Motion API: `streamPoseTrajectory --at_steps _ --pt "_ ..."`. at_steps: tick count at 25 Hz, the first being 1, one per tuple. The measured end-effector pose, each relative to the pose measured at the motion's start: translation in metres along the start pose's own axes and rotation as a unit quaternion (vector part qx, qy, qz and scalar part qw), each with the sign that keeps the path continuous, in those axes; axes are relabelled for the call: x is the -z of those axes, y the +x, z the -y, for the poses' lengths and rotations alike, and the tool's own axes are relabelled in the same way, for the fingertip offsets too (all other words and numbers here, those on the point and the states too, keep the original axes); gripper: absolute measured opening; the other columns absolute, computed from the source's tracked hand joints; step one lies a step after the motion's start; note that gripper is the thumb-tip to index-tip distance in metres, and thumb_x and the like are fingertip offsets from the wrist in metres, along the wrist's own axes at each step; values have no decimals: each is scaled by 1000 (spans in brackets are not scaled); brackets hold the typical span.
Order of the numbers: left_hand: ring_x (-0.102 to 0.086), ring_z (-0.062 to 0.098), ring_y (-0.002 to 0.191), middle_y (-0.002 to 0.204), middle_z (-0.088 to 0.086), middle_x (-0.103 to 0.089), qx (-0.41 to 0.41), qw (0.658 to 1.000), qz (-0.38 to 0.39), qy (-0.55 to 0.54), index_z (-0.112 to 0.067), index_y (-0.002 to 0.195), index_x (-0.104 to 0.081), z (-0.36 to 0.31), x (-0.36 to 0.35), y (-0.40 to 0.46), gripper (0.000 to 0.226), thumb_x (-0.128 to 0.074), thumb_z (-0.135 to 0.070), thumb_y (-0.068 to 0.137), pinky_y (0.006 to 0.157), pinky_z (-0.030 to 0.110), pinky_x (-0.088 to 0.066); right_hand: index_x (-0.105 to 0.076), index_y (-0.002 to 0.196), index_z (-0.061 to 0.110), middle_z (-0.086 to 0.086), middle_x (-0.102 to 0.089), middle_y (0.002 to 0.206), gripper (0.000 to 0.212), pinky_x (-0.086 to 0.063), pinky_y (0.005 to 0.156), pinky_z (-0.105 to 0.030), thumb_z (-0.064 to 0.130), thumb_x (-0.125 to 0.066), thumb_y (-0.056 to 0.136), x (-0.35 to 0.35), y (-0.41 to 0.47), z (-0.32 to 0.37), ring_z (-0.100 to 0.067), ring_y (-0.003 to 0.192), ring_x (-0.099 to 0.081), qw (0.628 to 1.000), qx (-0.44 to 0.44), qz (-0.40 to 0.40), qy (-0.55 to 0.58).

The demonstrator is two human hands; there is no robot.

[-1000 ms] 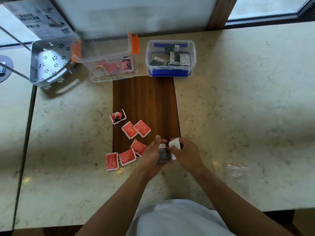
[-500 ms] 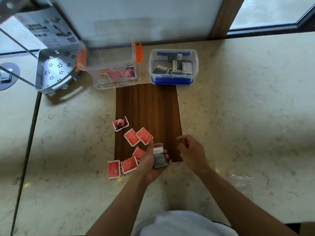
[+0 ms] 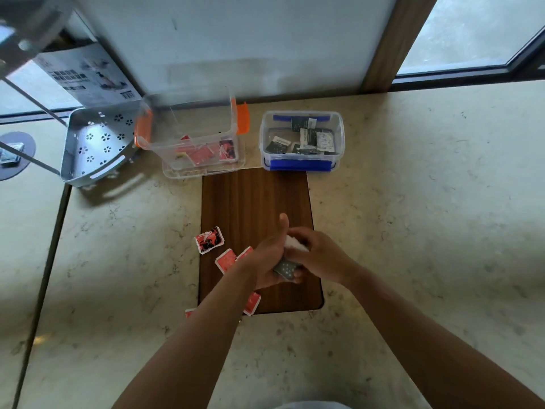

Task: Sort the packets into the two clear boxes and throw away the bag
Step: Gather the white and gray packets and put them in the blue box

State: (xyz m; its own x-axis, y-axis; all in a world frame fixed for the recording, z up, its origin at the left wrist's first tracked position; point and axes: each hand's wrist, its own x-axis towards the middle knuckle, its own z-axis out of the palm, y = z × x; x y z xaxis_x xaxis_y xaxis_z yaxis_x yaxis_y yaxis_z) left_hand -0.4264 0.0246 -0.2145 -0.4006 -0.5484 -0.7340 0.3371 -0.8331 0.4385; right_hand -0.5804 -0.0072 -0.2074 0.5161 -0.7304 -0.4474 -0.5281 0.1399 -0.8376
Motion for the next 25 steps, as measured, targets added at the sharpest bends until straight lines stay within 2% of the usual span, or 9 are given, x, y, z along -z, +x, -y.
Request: streamPoseTrajectory --at_steps 2,5,7,9,12,15,17,20,25 --pt "-59 21 67 88 16 -66 50 998 2 30 -9 116 -63 -1 2 0 82 -38 -82 86 65 34 -50 -63 119 23 9 -70 100 30 -60 71 -27 33 -69 91 4 1 -1 -11 85 -70 999 -29 41 -11" --pt "-65 24 78 99 18 -69 58 998 -38 1 -7 123 -61 -25 -1 8 83 -39 -79 88 67 34 -55 -67 109 18 3 -73 95 22 -62 72 -33 31 -69 91 15 15 8 -15 80 -73 999 -30 12 -30" --pt "-69 33 98 121 21 -66 -1 995 -70 -74 -8 132 -54 -53 -4 17 75 -47 -70 91 74 42 -60 -67 109 17 3 -73 94 20 -59 67 -27 29 -68 92 32 36 18 -13 79 -72 999 -31 -41 3" --pt "-68 38 108 127 23 -62 -90 986 -92 -107 -11 131 -51 -88 -7 21 54 -56 -51 96 79 49 -61 -69 106 14 0 -74 93 20 -55 65 -23 29 -69 92 56 63 30 -11 79 -71 989 -35 -127 70" --pt "-72 35 103 120 23 -67 -193 973 -129 1 -11 116 -59 -137 -7 33 19 -61 -18 98 86 47 -61 -73 100 8 -3 -75 87 22 -53 63 -27 28 -72 90 91 110 43 -15 75 -69 960 -37 -232 153" --pt "-75 27 97 114 19 -69 -219 945 -211 122 -9 101 -64 -177 -6 56 10 -66 -4 92 87 39 -62 -70 94 19 0 -74 90 14 -60 74 -32 30 -72 89 113 158 51 -16 84 -73 958 -28 -248 140" --pt "-76 18 84 102 14 -73 -231 912 -270 206 -14 90 -64 -206 -5 77 10 -68 -5 90 79 31 -63 -66 85 27 2 -74 86 10 -61 76 -33 32 -75 86 124 187 55 -13 81 -73 957 -22 -273 100" --pt "-74 19 82 94 11 -72 -183 896 -312 257 -14 89 -63 -238 -1 114 6 -68 -14 93 70 29 -63 -64 84 24 4 -69 80 15 -51 60 -20 32 -77 84 127 221 52 -9 71 -67 945 -59 -320 46" --pt "-57 10 69 82 3 -60 -155 861 -353 332 -22 82 -52 -240 12 158 18 -55 -23 100 56 19 -39 -66 96 16 3 -67 86 17 -36 54 -12 30 -72 88 113 256 32 -1 66 -58 947 -116 -301 -2"
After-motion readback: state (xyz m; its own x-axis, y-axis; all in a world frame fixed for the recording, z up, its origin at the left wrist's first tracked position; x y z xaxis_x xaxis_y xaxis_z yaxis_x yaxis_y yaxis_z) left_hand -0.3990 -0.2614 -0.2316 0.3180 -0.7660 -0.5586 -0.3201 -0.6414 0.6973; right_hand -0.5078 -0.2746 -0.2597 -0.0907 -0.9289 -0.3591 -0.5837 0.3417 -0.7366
